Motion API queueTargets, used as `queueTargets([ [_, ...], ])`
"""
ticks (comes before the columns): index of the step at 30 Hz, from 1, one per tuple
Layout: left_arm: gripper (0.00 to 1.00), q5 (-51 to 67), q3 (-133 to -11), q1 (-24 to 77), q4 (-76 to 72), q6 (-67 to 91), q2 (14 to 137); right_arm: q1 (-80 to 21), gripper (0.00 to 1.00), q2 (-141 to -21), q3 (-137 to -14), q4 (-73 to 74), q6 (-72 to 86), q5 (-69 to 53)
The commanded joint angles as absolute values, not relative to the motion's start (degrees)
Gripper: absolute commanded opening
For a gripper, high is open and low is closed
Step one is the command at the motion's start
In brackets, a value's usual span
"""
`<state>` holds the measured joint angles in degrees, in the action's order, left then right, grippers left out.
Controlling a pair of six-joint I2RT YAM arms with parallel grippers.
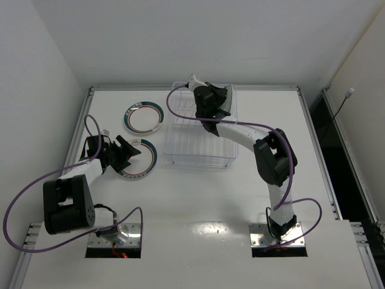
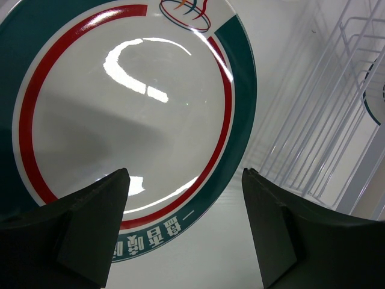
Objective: Load the plates into the dish rack
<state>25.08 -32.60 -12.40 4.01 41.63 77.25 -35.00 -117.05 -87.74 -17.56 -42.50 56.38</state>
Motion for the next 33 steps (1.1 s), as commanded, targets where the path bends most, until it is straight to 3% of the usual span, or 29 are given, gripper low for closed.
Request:
queueTargets([
  [1,0.73,25.31,-32.96,-12.22,3.25,41.48,76.73,-34.80,0.00,-115.85,-87.54,-21.01,-44.03,56.25],
  [33,0.73,25.31,-32.96,-12.22,3.25,41.48,76.73,-34.80,0.00,-111.53,-86.48,-24.70,-48.60,54.58],
])
